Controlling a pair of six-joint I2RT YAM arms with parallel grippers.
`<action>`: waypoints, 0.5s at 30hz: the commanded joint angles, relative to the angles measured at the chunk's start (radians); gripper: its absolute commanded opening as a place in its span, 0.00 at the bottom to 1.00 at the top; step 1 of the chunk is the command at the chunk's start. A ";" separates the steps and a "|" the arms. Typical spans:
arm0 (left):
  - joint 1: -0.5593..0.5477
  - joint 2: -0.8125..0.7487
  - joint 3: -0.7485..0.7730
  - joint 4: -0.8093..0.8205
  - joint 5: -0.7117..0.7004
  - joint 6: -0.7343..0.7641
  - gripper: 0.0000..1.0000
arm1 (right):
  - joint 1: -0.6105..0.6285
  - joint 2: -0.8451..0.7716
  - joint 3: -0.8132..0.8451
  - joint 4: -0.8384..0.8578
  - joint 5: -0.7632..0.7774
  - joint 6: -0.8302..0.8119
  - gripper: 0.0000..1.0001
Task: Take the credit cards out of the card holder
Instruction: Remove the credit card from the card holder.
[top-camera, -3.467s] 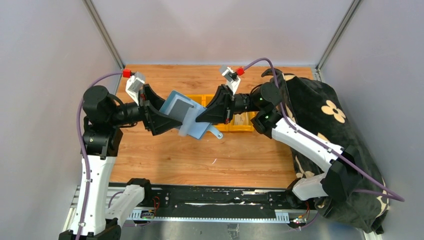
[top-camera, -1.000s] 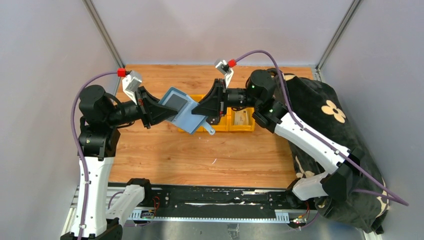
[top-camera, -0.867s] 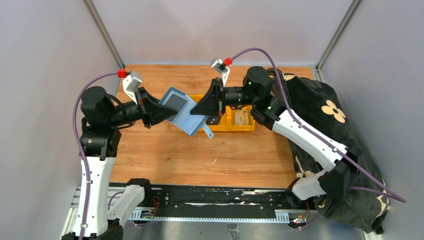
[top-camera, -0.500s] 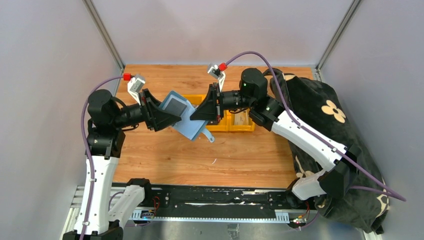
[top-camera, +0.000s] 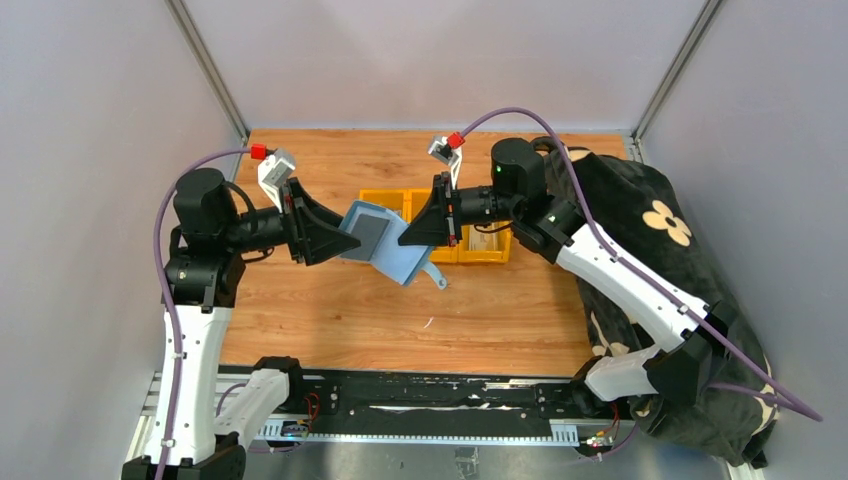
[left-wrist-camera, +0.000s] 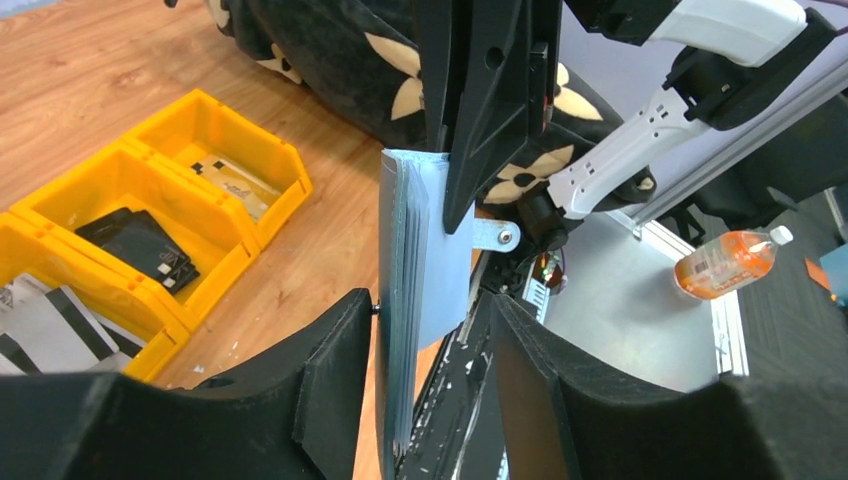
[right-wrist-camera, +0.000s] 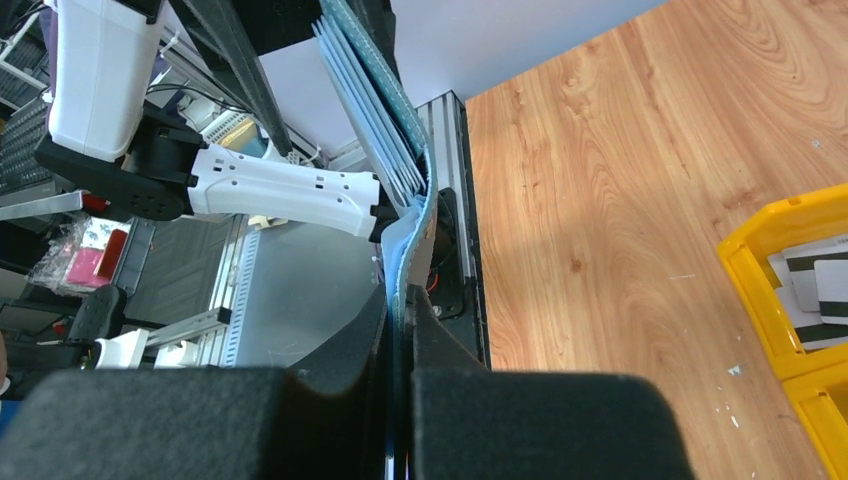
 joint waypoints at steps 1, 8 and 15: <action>0.004 0.010 0.033 -0.079 0.031 0.088 0.50 | -0.016 -0.037 0.001 -0.030 -0.024 -0.033 0.00; 0.005 0.015 0.047 -0.134 0.058 0.139 0.46 | -0.030 -0.042 -0.001 -0.036 -0.027 -0.036 0.00; 0.006 0.017 0.070 -0.200 0.032 0.234 0.41 | -0.033 -0.037 0.014 -0.034 -0.041 -0.037 0.00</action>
